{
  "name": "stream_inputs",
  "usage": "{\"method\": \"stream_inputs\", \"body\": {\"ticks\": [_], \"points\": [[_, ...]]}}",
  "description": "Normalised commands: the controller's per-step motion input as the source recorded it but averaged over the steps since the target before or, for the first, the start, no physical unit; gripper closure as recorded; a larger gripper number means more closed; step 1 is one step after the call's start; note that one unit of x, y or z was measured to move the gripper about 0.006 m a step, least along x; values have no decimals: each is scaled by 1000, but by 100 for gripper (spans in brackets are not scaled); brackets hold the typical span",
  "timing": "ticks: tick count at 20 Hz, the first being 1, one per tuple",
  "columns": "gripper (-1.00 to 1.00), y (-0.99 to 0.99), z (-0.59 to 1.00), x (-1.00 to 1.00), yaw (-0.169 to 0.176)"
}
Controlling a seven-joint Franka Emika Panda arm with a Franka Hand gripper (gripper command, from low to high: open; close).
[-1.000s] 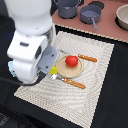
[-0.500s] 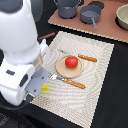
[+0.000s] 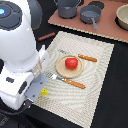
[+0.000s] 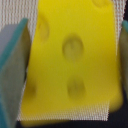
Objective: Interact with the objects in diverse but meaningful ways.
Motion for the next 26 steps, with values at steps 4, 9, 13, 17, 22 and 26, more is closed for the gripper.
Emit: {"method": "stream_inputs", "body": {"ticks": [4,9,13,17,22,26], "points": [[-100,-54,213,-34,1],[-100,1,283,-667,-2],[-100,79,520,-996,-44],[-100,148,559,-944,-66],[-100,230,641,-635,-111],[-100,344,608,-56,-187]]}}
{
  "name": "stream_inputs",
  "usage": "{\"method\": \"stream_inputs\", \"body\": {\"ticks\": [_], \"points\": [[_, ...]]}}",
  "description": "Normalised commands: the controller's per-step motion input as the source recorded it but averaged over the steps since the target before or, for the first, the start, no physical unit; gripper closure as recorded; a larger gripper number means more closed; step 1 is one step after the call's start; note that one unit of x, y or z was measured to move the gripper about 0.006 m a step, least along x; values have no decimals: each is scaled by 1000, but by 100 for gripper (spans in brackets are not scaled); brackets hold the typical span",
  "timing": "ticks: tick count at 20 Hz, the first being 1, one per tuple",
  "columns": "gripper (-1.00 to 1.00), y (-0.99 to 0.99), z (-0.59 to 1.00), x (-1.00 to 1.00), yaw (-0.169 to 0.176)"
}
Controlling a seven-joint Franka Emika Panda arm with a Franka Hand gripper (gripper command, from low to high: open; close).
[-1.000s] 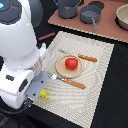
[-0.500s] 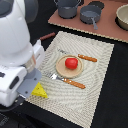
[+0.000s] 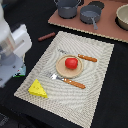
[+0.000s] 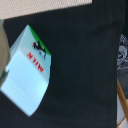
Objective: Interact with the objects in diverse but meaningful ways.
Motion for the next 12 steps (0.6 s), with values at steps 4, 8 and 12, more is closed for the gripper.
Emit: {"method": "stream_inputs", "body": {"ticks": [4,8,12], "points": [[-100,379,382,0,-210],[-100,351,68,-33,-146],[-100,258,-234,-117,-50]]}}
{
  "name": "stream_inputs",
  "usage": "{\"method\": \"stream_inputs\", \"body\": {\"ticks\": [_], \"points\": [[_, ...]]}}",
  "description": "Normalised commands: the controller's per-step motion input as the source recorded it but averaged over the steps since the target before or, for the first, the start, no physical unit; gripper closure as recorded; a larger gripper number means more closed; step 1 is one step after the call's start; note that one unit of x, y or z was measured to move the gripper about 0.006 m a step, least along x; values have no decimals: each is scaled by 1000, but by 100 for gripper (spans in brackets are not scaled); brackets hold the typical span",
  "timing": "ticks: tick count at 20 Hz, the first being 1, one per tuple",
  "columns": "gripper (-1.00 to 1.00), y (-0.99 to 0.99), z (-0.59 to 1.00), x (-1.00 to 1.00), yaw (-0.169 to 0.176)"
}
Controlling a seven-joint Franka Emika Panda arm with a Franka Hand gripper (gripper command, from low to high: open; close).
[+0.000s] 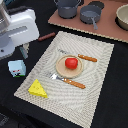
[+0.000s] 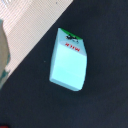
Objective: Interact with the objects in diverse but meaningful ways.
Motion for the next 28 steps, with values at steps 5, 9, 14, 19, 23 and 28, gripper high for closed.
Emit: {"method": "stream_inputs", "body": {"ticks": [5,9,14,19,23,28], "points": [[-100,173,-407,-246,-9],[-100,145,-486,-323,0],[-100,214,-474,-339,0],[-100,186,-261,-518,0],[-100,180,-151,-622,0],[-100,207,-269,-598,0]]}}
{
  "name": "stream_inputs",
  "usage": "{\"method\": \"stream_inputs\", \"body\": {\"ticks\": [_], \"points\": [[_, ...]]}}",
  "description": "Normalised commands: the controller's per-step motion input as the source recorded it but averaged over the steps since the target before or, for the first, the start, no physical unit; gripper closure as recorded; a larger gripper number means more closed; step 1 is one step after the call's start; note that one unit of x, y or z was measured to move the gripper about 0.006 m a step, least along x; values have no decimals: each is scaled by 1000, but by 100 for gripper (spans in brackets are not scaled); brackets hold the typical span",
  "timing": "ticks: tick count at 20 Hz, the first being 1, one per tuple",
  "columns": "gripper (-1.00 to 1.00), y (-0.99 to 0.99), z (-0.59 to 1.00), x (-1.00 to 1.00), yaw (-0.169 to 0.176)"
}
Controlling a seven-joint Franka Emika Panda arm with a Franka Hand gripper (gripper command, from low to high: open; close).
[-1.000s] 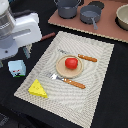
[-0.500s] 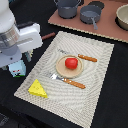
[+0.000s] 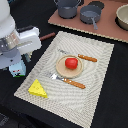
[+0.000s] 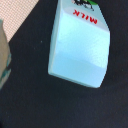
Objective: Interact with the objects in diverse but meaningful ways.
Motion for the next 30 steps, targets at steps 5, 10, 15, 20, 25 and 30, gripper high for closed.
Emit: {"method": "stream_inputs", "body": {"ticks": [5,10,15,20,25,30], "points": [[-100,178,-314,-564,0],[-100,62,-221,-472,0],[-100,-1,-255,-402,0],[-100,0,-319,-289,0],[-100,70,-316,-211,0],[100,120,-252,-172,0]]}}
